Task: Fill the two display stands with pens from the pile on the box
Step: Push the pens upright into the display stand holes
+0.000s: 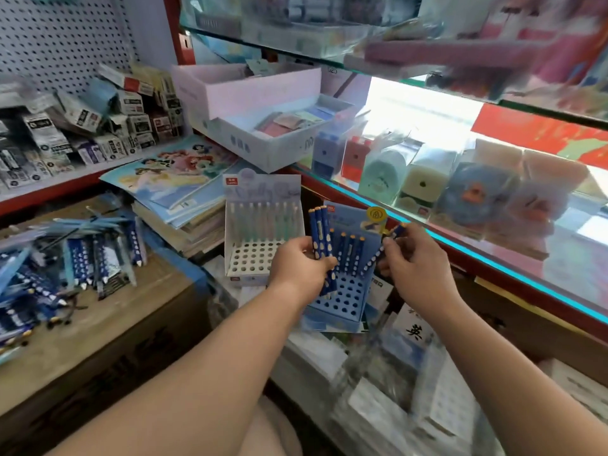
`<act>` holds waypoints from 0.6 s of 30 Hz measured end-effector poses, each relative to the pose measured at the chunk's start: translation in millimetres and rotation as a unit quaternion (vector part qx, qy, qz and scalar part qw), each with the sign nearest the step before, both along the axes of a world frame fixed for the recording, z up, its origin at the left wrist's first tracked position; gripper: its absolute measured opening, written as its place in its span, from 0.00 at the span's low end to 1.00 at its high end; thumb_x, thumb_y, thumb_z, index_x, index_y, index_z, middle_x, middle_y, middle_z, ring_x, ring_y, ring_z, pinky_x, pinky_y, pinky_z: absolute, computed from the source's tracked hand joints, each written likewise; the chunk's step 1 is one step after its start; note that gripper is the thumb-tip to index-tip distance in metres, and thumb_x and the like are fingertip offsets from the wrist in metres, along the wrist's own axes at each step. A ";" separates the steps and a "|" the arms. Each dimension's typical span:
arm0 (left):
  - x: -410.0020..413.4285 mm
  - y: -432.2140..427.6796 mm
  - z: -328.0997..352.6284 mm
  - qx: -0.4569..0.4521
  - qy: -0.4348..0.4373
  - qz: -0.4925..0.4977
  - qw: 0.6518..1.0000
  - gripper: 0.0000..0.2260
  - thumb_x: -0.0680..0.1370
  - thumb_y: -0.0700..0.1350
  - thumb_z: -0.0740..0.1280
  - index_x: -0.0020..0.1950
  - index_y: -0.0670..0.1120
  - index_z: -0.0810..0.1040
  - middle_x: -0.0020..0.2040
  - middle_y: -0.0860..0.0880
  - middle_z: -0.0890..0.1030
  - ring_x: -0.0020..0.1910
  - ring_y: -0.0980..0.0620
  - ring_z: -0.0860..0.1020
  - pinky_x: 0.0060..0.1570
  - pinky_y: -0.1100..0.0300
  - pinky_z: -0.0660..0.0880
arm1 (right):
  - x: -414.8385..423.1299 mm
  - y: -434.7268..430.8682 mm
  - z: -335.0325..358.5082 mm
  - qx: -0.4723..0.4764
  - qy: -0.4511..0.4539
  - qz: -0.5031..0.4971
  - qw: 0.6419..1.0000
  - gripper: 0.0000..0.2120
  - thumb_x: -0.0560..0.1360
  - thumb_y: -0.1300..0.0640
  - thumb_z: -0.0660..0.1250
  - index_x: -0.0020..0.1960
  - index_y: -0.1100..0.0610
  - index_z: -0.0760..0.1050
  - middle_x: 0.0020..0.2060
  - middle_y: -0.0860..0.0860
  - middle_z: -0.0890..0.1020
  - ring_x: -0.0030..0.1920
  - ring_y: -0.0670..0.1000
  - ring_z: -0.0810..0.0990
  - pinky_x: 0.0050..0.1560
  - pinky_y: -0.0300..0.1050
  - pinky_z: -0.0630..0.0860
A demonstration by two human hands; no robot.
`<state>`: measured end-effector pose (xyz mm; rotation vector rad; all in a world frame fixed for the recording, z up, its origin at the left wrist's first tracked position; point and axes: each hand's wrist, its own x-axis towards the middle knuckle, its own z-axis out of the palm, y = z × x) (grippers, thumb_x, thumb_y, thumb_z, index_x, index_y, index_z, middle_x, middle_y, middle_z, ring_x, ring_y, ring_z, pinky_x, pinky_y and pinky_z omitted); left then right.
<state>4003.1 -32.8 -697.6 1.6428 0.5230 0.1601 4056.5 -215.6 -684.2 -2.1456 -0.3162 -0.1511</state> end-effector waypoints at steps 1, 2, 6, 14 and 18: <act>0.3 4.6 -3.5 0.014 0.003 -0.013 1.000 0.07 0.76 0.40 0.75 0.47 0.52 0.82 0.47 0.48 0.87 0.47 0.45 0.86 0.52 0.43 0.83 | 5.6 3.0 -2.9 -0.009 0.001 0.002 1.000 0.05 0.82 0.50 0.66 0.47 0.44 0.73 0.39 0.46 0.83 0.41 0.49 0.84 0.47 0.56 0.82; 1.5 9.4 -5.6 0.029 0.006 -0.025 0.999 0.06 0.76 0.41 0.75 0.48 0.52 0.82 0.47 0.48 0.87 0.47 0.46 0.86 0.53 0.43 0.83 | 10.3 6.0 -5.8 -0.024 -0.001 0.007 1.000 0.05 0.82 0.50 0.65 0.47 0.44 0.74 0.40 0.46 0.83 0.42 0.49 0.83 0.45 0.52 0.81; 11.5 25.0 -5.0 0.067 0.021 -0.059 0.996 0.08 0.76 0.43 0.76 0.51 0.53 0.82 0.47 0.49 0.87 0.48 0.46 0.86 0.54 0.43 0.82 | 21.7 13.6 -18.4 -0.082 -0.029 0.012 0.996 0.01 0.81 0.54 0.66 0.51 0.50 0.76 0.41 0.45 0.80 0.43 0.50 0.78 0.40 0.44 0.69; 14.0 37.6 -28.1 0.052 0.033 -0.078 0.995 0.08 0.77 0.40 0.75 0.54 0.49 0.83 0.46 0.47 0.87 0.47 0.44 0.86 0.52 0.41 0.83 | 31.1 12.1 -30.0 -0.102 -0.044 0.022 0.994 0.09 0.81 0.55 0.66 0.61 0.49 0.74 0.43 0.45 0.81 0.39 0.42 0.77 0.40 0.44 0.69; 7.7 44.0 -31.4 0.028 0.037 -0.086 0.995 0.09 0.77 0.36 0.74 0.56 0.46 0.83 0.47 0.45 0.87 0.47 0.45 0.86 0.50 0.42 0.84 | 32.5 12.9 -35.2 -0.117 -0.053 0.020 0.991 0.08 0.82 0.53 0.65 0.61 0.49 0.75 0.42 0.45 0.80 0.39 0.42 0.77 0.38 0.42 0.69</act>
